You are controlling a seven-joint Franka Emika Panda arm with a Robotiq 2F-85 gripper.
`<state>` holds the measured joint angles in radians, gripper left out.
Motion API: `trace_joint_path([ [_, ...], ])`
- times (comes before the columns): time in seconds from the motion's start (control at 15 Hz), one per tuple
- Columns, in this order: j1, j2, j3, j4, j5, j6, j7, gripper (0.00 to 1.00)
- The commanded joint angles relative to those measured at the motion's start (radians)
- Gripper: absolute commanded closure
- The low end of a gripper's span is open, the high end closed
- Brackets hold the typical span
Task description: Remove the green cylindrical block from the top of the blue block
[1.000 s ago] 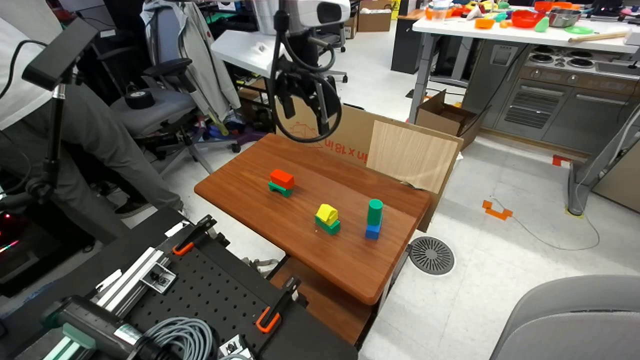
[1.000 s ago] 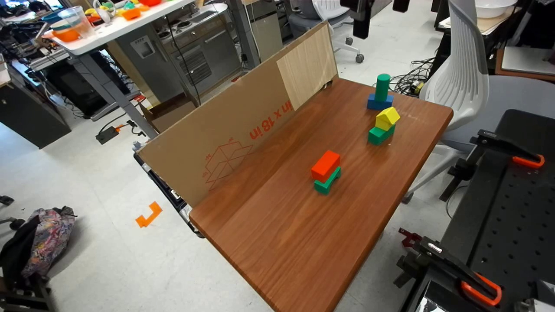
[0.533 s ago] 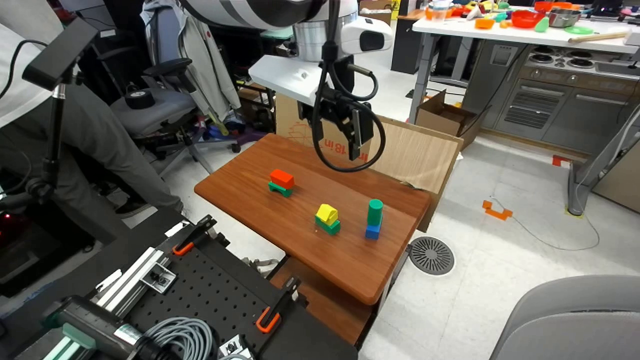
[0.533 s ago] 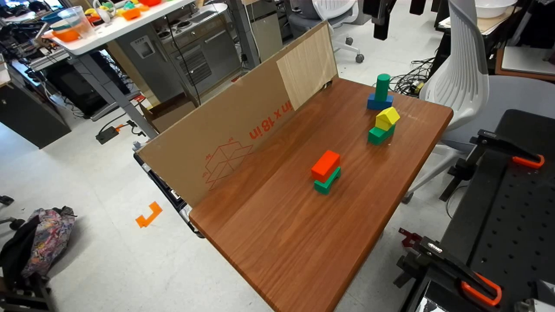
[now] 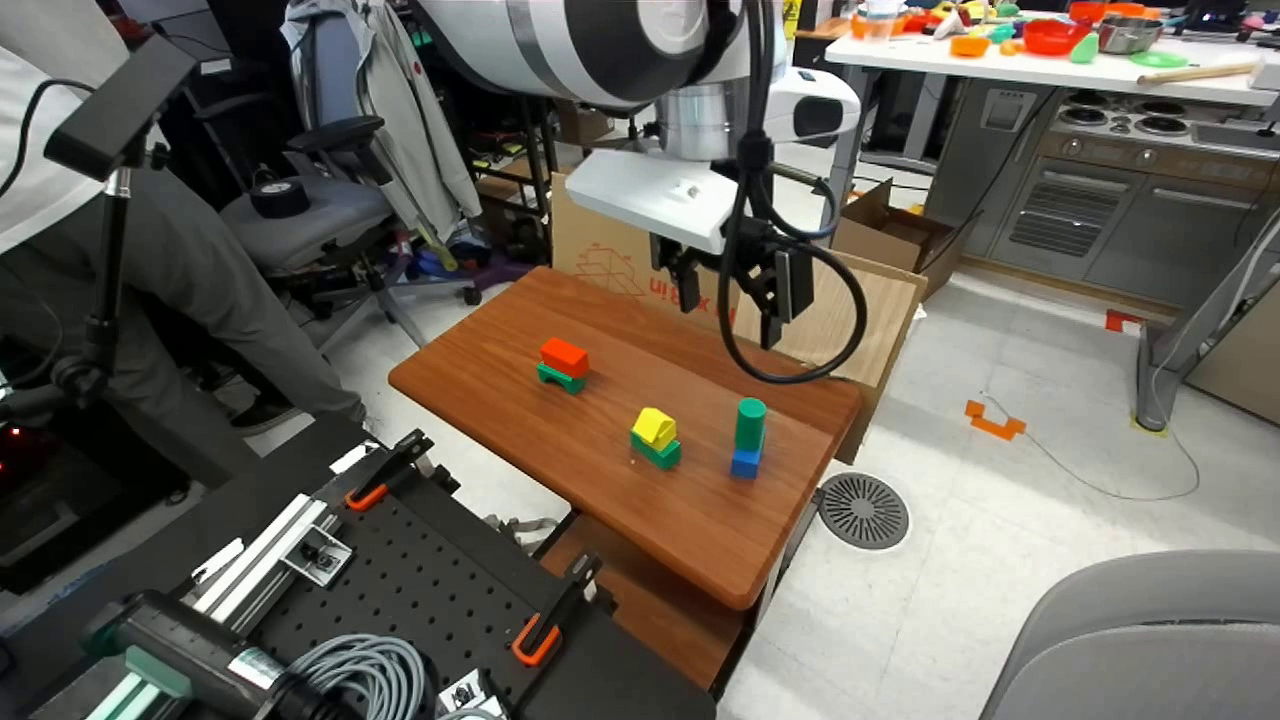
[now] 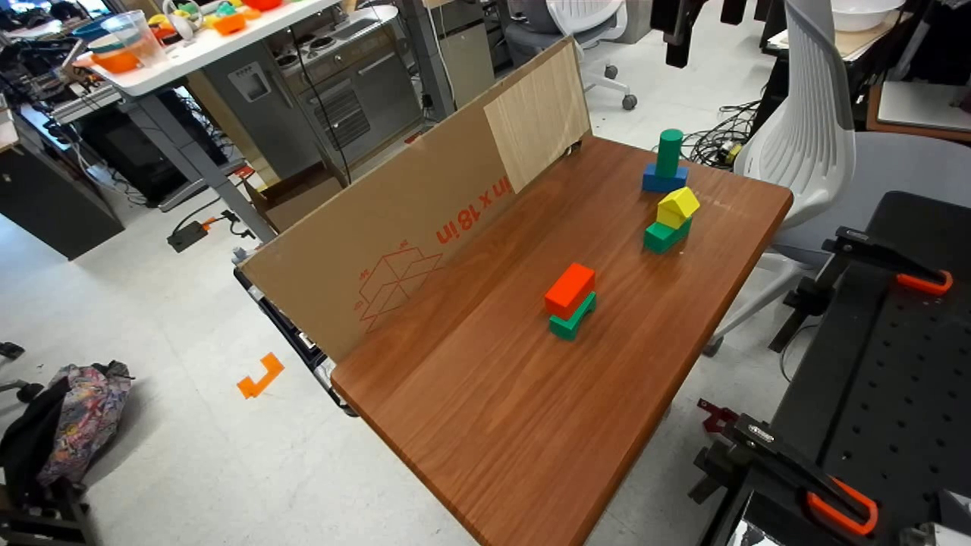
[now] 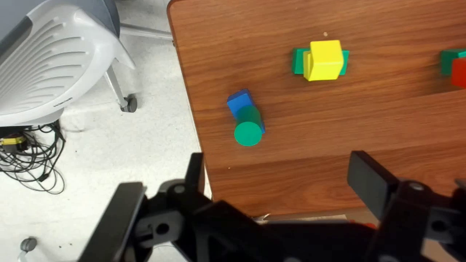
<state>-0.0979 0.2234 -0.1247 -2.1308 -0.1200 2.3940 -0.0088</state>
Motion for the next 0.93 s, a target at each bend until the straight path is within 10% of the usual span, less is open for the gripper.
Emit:
trace_joint_path([
  [0.0, -0.018, 0.095, -0.015, 0.071, -0.044, 0.054, -0.043, 0.0],
  [0.87, -0.097, 0.312, 0.034, 0.166, -0.011, 0.1, -0.344, 0.0],
])
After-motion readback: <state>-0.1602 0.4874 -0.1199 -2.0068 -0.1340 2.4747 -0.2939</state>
